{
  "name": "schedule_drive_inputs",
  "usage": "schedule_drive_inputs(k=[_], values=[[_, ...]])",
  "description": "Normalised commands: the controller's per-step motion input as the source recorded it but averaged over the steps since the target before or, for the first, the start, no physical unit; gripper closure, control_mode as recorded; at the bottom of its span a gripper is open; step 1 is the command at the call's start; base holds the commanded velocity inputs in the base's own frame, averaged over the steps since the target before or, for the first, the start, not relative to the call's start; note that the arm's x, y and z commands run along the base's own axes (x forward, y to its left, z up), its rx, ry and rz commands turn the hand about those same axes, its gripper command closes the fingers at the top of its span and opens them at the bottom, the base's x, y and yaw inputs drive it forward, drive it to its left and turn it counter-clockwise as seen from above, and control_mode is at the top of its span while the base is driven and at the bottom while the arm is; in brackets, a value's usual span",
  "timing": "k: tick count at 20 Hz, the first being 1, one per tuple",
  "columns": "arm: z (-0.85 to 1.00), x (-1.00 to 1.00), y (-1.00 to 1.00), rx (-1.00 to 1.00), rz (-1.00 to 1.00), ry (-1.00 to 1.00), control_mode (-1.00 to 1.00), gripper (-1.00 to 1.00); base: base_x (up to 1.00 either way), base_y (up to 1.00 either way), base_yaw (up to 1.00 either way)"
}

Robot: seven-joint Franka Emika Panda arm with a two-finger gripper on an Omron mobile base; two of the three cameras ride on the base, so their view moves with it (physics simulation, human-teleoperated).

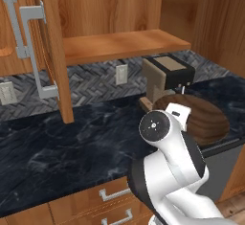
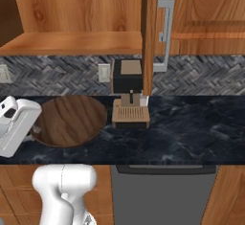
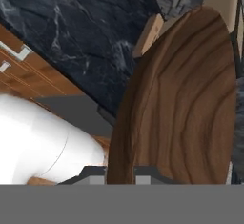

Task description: Pick up the bowls from the cabinet and place each bowl in front of a stool on the dining counter.

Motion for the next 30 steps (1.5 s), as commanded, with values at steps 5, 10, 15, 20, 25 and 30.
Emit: schedule_drive_inputs(k=[5,10,15,20,25,30], values=[[0.00,0.00,0.00,0.00,0.00,0.00,1.00,1.00,-0.47,0.29,0.00],[0.00,0.00,0.00,0.00,0.00,0.00,1.00,1.00,-0.21,0.60,-0.08],[0.00,0.00,0.00,0.00,0.00,0.00,1.00,1.00,-0.24,0.77,-0.20],[0.00,0.00,0.00,0.00,0.00,0.00,1.00,1.00,-0.56,0.63,-0.32],[0.00,0.00,0.00,0.00,0.00,0.00,1.00,1.00,-0.48,0.62,-0.36],[0.00,0.00,0.00,0.00,0.00,0.00,1.00,1.00,-0.67,0.44,-0.43]])
